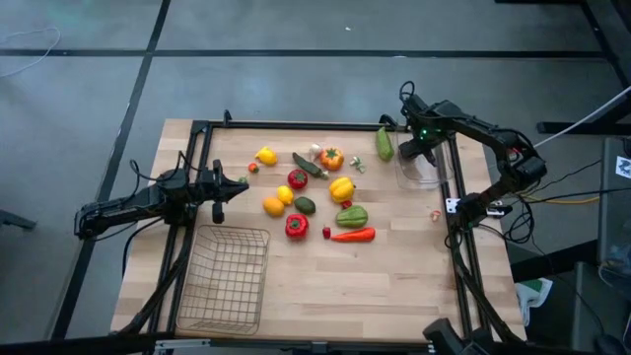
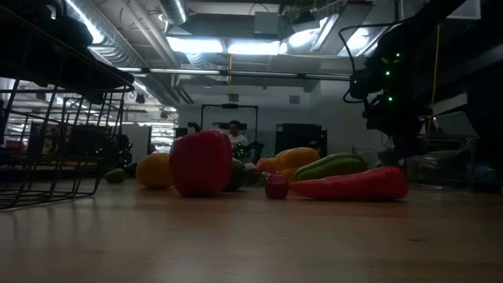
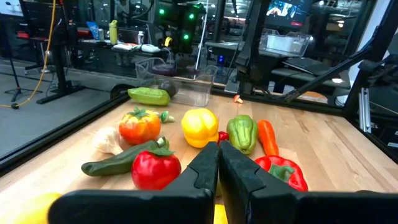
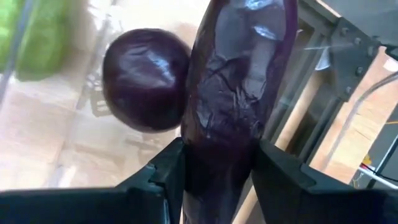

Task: Sort produce into baskets
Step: Put the purple eggplant into the transparent bin, then put the right green mushroom into the transparent bin

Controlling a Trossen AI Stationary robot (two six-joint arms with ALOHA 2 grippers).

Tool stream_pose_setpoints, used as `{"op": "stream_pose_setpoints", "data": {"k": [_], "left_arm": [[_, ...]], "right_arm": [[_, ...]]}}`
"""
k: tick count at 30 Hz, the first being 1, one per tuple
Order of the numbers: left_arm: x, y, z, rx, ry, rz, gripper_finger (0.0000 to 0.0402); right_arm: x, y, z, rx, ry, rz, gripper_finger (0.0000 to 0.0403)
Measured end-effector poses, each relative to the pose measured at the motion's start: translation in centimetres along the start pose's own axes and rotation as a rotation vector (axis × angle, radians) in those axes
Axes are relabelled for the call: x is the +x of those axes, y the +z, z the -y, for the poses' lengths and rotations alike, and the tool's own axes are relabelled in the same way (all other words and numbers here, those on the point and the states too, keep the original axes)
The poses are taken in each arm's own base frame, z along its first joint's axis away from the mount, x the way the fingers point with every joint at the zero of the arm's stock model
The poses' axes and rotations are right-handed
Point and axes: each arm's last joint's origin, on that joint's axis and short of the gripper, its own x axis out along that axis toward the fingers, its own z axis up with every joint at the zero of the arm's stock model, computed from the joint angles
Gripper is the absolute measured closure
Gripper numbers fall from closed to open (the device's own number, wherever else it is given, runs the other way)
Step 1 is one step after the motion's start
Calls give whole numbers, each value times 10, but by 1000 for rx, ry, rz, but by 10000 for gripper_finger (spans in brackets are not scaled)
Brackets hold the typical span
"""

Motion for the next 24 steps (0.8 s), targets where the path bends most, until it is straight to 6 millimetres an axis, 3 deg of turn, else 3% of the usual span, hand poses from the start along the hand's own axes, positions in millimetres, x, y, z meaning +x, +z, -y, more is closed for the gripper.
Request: {"op": "stream_pose_setpoints", "data": {"k": [16, 24], "left_arm": [[0, 0, 0, 0, 0, 0, 391], [0, 0, 0, 0, 0, 0, 391]], "right_arm": [[1, 1, 0, -2, 7, 0, 239], [1, 1, 0, -2, 7, 0, 158]]}}
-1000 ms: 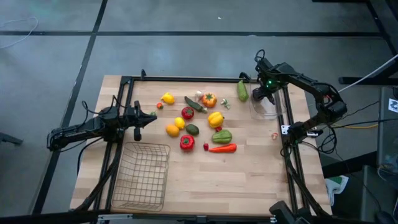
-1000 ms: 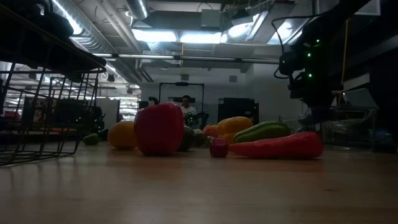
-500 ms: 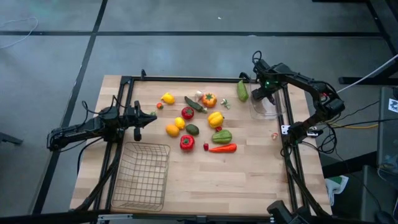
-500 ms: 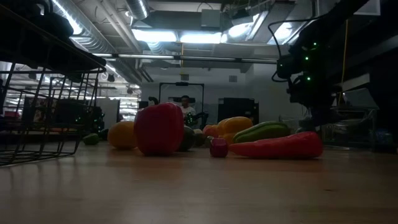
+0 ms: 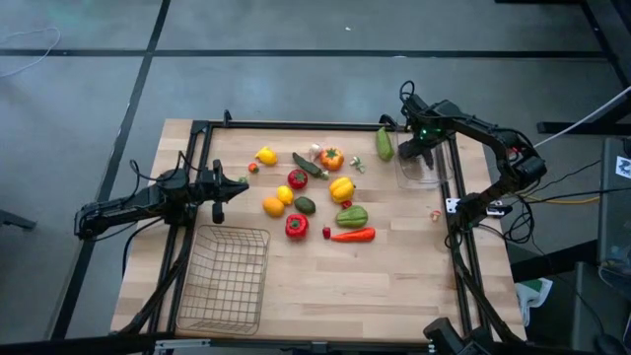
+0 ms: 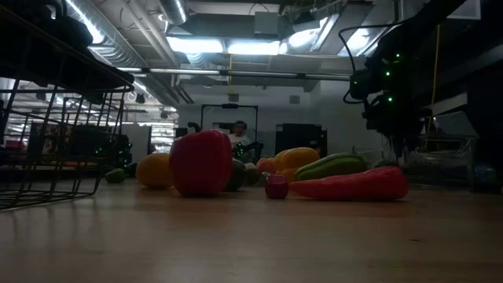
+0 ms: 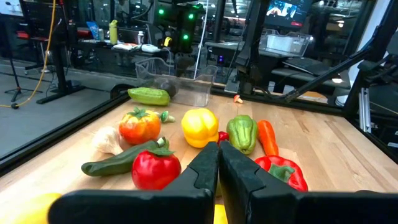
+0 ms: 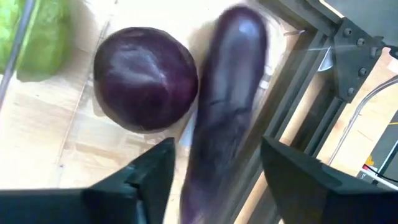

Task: Sort produce into baskets
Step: Put the right green mushroom into the transparent bin

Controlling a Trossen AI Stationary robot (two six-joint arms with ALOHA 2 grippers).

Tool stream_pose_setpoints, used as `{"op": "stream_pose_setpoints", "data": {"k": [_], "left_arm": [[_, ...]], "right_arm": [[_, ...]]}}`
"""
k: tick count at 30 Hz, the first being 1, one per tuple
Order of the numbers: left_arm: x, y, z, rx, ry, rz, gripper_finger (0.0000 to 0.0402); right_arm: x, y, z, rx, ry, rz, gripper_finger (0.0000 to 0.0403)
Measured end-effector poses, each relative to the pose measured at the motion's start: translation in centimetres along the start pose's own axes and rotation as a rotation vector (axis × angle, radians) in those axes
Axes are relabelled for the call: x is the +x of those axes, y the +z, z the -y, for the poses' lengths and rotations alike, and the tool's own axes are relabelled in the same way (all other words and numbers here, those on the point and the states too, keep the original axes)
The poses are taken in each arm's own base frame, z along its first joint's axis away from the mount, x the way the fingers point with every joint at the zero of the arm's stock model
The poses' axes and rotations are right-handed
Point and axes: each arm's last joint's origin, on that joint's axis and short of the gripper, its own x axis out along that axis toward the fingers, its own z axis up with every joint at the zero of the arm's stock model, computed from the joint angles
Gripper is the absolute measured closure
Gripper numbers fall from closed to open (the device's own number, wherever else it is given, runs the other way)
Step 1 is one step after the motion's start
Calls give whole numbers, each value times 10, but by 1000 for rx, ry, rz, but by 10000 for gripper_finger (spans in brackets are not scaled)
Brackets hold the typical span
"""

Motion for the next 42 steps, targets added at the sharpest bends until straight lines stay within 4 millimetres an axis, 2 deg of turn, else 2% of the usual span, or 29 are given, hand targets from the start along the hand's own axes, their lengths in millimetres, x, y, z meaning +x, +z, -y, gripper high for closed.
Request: {"op": "stream_pose_setpoints", "data": {"k": [4, 8, 16, 22, 26, 34, 42], "left_arm": [[0, 0, 0, 0, 0, 0, 391], [0, 0, 0, 0, 0, 0, 391], [0, 0, 0, 0, 0, 0, 391], [0, 0, 0, 0, 0, 0, 391], [0, 0, 0, 0, 0, 0, 391], [0, 0, 0, 3, 0, 0, 391], [0, 0, 0, 3, 5, 0, 391]], "right_arm": [[0, 0, 0, -2, 1, -1, 117], [-7, 1, 1, -33, 14, -16, 94], [-53, 19, 10, -10, 44, 62, 91], [-87, 33, 12, 3, 219, 169, 93], [-99, 39, 11, -34, 334, 233, 93], [-104, 42, -18, -169, 394, 327, 93], [-91, 44, -62, -333, 332, 302, 93]]}}
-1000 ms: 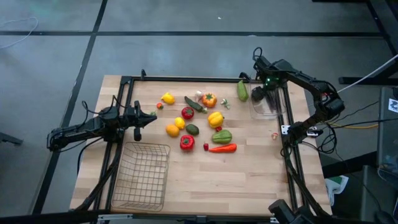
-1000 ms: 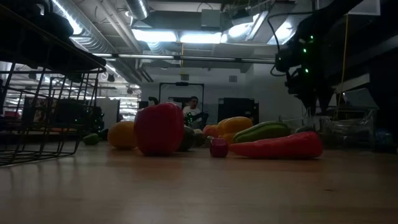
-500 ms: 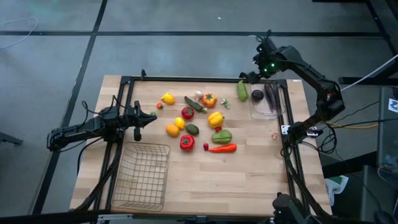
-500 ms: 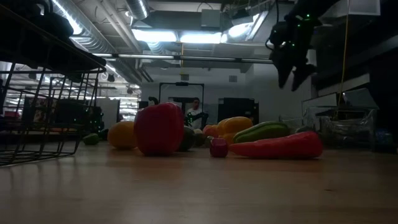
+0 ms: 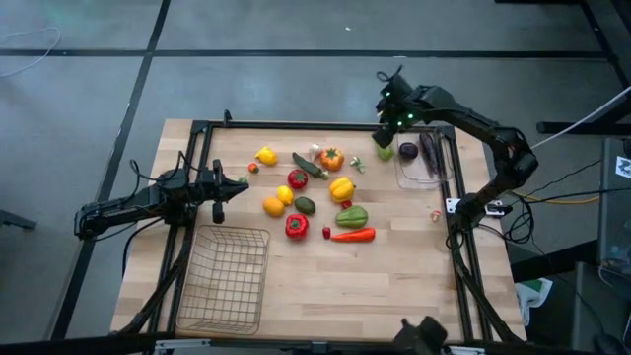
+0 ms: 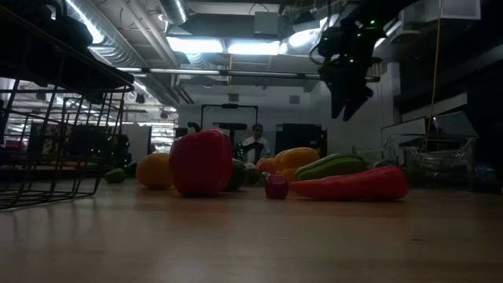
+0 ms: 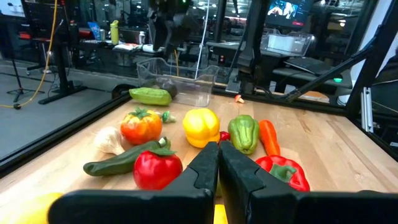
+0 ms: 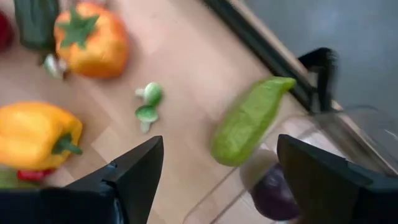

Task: Sort produce into baskets
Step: Put the right green mushroom into the transparent bin

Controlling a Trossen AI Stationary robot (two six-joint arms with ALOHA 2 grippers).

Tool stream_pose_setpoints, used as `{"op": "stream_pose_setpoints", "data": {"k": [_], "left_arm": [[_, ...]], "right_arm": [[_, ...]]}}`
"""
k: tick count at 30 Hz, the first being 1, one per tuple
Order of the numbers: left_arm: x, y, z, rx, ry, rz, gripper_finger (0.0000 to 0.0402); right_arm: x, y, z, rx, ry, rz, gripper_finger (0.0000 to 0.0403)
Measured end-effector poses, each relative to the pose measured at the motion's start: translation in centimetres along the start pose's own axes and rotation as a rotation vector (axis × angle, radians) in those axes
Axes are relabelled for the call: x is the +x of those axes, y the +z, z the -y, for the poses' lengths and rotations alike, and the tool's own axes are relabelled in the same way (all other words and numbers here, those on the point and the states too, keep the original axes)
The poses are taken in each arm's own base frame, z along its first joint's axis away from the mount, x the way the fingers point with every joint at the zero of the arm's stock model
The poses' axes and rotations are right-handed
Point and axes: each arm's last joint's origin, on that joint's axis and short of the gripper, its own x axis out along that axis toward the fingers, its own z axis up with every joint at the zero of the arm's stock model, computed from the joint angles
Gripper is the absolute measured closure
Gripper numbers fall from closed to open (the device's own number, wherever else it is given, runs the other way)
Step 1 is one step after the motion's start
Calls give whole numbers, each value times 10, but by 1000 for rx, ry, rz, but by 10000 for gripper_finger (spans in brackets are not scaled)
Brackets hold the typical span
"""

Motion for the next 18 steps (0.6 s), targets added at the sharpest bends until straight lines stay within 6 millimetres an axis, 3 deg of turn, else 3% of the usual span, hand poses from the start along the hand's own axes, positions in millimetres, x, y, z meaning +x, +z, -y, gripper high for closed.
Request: {"op": "stream_pose_setpoints", "data": {"k": [5, 18], "left_arm": [[0, 0, 0, 0, 0, 0, 391], [0, 0, 0, 0, -1, 0, 391]], "right_arm": [[25, 4, -22, -166, 49, -71, 93], [97, 4, -63, -274, 97, -248, 93]]}}
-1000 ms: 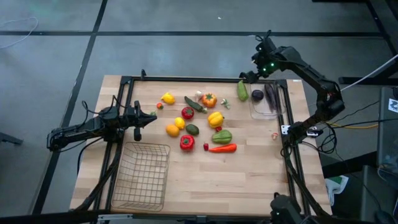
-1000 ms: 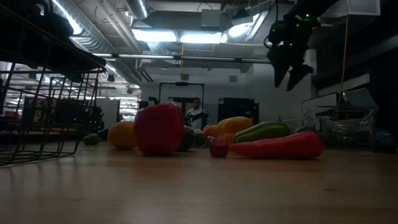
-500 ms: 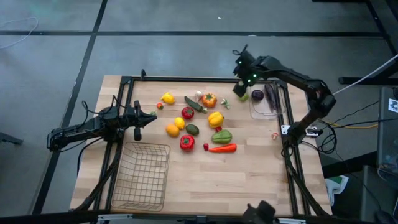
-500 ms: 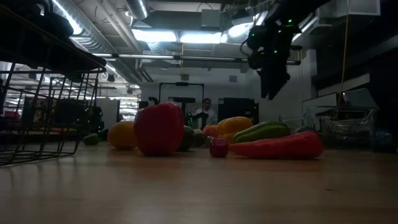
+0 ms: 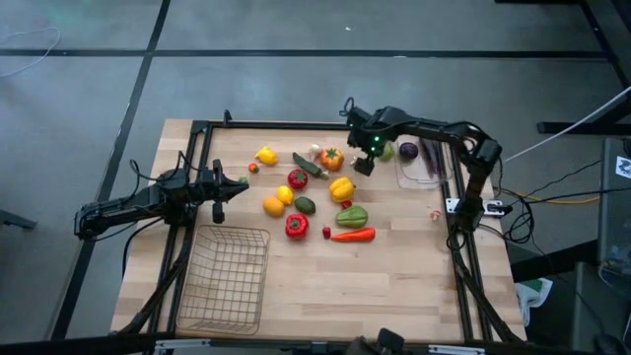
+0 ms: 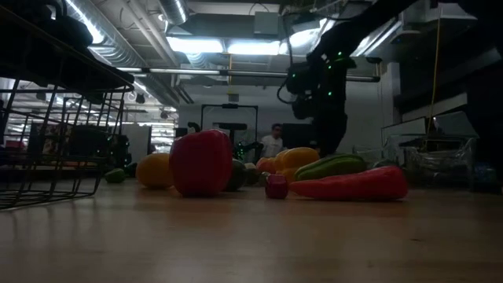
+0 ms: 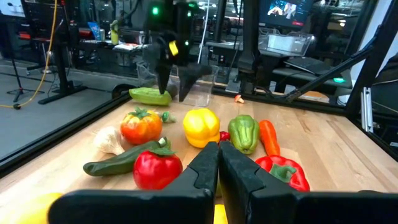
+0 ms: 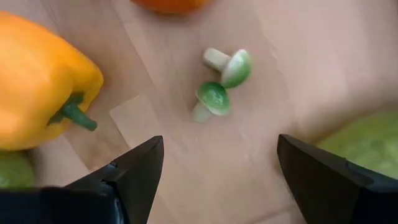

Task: Sort produce into baskets
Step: Put the right green mushroom into the transparent bin

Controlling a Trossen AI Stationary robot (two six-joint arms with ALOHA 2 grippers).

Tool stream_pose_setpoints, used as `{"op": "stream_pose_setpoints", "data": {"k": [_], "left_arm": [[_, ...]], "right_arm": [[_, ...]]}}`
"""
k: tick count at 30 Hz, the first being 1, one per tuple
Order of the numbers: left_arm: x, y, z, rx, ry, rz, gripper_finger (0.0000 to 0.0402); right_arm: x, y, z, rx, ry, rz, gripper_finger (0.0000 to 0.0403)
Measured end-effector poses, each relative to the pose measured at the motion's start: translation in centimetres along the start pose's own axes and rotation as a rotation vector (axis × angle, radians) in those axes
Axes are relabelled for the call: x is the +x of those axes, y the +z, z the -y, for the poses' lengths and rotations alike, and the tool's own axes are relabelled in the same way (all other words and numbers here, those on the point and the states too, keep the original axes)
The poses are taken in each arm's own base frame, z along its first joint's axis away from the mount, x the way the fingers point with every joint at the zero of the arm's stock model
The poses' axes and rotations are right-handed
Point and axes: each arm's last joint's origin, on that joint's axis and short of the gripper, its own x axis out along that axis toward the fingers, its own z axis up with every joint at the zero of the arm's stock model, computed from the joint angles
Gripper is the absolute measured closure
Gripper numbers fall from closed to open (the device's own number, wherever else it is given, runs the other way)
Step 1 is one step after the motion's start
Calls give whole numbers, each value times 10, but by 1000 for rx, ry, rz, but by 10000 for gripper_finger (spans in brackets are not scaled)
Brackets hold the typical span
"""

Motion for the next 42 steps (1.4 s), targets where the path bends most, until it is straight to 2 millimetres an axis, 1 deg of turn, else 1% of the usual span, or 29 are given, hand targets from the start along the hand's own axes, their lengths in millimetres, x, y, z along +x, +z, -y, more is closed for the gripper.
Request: {"op": "stream_pose_setpoints", "data": {"k": [3, 6, 15, 18, 21, 26, 36, 42], "left_arm": [[0, 0, 0, 0, 0, -1, 391], [0, 0, 0, 0, 0, 0, 391], [0, 0, 0, -1, 0, 0, 391], [0, 0, 0, -1, 0, -1, 391], [0, 0, 0, -1, 0, -1, 391], [0, 0, 0, -2, 0, 0, 391], [0, 0, 0, 1, 0, 0, 391], [0, 0, 0, 3, 0, 0, 391]], "right_arm": [[11, 2, -2, -9, -1, -28, 93], [16, 5, -2, -9, -20, -25, 93], [18, 9, 1, -4, -42, 13, 93], [28, 10, 1, -4, -37, -9, 94], [40, 9, 1, -4, -32, -35, 105], [48, 9, 1, -4, -31, -6, 153], [48, 10, 2, -4, -33, 9, 268], [48, 10, 2, -4, -32, 5, 317]]}}
